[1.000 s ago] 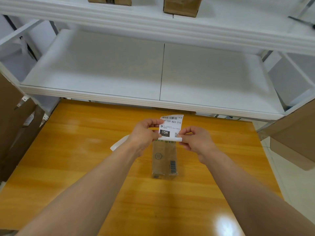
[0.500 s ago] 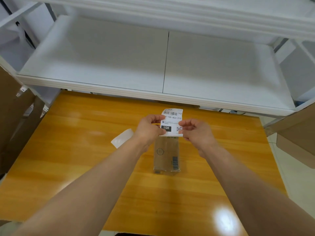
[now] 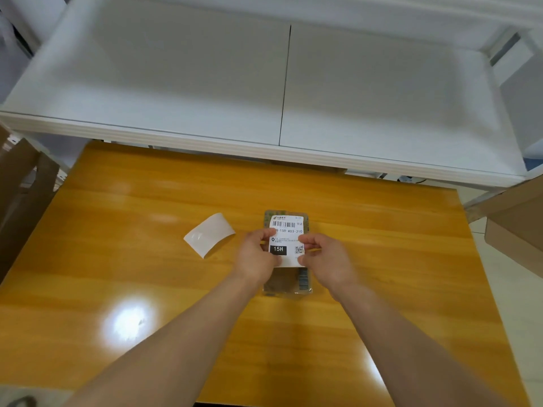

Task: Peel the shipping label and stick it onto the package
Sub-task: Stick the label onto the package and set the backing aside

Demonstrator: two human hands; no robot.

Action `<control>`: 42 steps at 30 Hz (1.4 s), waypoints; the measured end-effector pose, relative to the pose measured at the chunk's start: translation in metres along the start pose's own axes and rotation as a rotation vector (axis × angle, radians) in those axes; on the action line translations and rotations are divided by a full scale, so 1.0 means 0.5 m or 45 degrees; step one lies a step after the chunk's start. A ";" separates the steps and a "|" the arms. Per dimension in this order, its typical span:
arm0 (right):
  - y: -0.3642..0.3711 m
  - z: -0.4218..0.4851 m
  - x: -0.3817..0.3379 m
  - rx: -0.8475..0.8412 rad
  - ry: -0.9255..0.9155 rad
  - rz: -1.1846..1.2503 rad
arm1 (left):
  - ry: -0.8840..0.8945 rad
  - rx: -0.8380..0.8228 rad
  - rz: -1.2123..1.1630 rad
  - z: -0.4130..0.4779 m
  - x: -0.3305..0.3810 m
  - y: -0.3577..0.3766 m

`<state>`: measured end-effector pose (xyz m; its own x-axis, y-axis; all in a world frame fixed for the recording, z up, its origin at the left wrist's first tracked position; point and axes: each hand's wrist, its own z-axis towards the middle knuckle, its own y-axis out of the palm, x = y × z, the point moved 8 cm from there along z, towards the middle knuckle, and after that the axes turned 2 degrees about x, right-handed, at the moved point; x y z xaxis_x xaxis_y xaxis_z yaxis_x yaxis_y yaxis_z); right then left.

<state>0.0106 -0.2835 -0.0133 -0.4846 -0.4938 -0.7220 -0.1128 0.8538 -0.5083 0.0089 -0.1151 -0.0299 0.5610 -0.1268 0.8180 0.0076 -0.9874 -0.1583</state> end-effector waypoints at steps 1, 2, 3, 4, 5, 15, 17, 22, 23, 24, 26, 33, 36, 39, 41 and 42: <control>0.005 0.001 0.007 -0.009 -0.002 -0.007 | 0.004 0.000 0.018 0.004 -0.008 0.002; 0.010 0.002 0.015 -0.012 0.001 -0.013 | 0.009 -0.004 0.032 0.007 -0.015 0.004; 0.013 0.004 0.022 -0.011 0.008 -0.012 | 0.012 -0.011 0.041 0.010 -0.021 0.006; 0.015 0.006 0.029 -0.007 0.018 -0.008 | 0.013 -0.018 0.044 0.012 -0.026 0.008; 0.016 0.009 0.036 -0.005 0.029 -0.002 | 0.012 -0.022 0.046 0.012 -0.028 0.010; 0.021 0.020 0.059 0.025 0.031 -0.014 | 0.028 -0.014 0.084 0.026 -0.044 0.023; 0.022 0.021 0.060 0.028 0.029 -0.004 | 0.031 -0.012 0.079 0.029 -0.046 0.023; 0.027 0.022 0.061 0.027 -0.002 -0.037 | 0.043 0.000 0.094 0.032 -0.048 0.019; 0.028 0.022 0.061 0.024 -0.007 -0.051 | 0.046 0.001 0.097 0.032 -0.048 0.018; 0.027 0.021 0.061 0.023 -0.010 -0.062 | 0.049 0.003 0.098 0.031 -0.047 0.018; 0.026 0.020 0.060 0.024 -0.019 -0.091 | 0.052 0.008 0.096 0.031 -0.048 0.017; 0.027 0.023 0.064 -0.002 0.009 -0.152 | 0.055 0.012 0.073 0.032 -0.050 0.015; 0.028 0.023 0.066 0.001 0.028 -0.141 | 0.045 0.014 0.059 0.032 -0.051 0.015; 0.029 0.022 0.068 0.006 0.036 -0.132 | 0.036 0.010 0.058 0.031 -0.051 0.014; 0.029 0.022 0.068 0.006 0.036 -0.132 | 0.032 0.007 0.052 0.030 -0.052 0.014; 0.029 0.022 0.067 0.007 0.032 -0.136 | 0.029 0.004 0.049 0.030 -0.052 0.015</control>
<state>0.0023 -0.2895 -0.0499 -0.4917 -0.5773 -0.6519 -0.1599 0.7957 -0.5841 0.0067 -0.1175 -0.0608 0.5416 -0.1669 0.8239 -0.0109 -0.9814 -0.1916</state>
